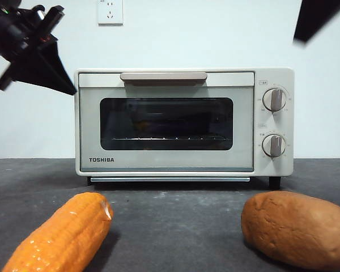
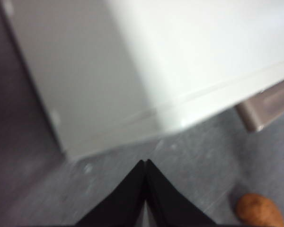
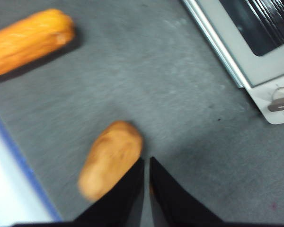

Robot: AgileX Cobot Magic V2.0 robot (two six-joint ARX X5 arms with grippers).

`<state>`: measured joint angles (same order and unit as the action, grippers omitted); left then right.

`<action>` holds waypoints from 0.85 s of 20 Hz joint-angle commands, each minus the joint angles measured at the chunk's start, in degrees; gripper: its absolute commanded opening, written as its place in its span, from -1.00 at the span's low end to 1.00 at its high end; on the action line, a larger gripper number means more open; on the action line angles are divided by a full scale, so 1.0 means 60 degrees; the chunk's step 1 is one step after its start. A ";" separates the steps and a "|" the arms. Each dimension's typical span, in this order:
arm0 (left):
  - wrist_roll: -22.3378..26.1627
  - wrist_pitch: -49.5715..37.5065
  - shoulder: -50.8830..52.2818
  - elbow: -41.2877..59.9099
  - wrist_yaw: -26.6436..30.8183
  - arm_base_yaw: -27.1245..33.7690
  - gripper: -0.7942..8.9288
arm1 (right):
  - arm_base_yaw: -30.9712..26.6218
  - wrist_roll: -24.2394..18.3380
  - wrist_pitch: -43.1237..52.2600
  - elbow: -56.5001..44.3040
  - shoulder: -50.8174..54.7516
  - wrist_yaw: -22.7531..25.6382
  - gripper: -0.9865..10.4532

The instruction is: Take the eggplant from the table,put the eggplant in the oven

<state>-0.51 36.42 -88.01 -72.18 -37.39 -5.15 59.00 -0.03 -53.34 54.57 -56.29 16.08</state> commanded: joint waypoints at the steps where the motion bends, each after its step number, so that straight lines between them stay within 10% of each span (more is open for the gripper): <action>1: 0.0423 0.0288 0.0532 -0.0171 0.0794 -0.0197 -0.82 | -0.0470 -0.0025 0.0994 -0.0627 -0.0087 0.0073 -0.82; 6: 0.0222 -0.0426 0.2047 0.0911 0.2346 -0.0685 -0.82 | -0.2630 0.0441 0.2747 -0.1825 -0.0076 -0.0222 -0.82; 11: -0.0827 -0.3180 0.4488 0.4506 0.4073 -0.1661 -0.82 | -0.5144 0.1093 0.5810 -0.3446 0.0535 -0.2175 -0.82; 17: -0.1858 -0.4466 0.6492 0.7020 0.5220 -0.3013 -0.82 | -0.5931 0.1366 0.8342 -0.4900 0.1428 -0.1577 -0.82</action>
<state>-10.28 10.17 -48.66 -29.61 -6.15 -23.14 23.22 7.35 -4.03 24.95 -47.42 6.37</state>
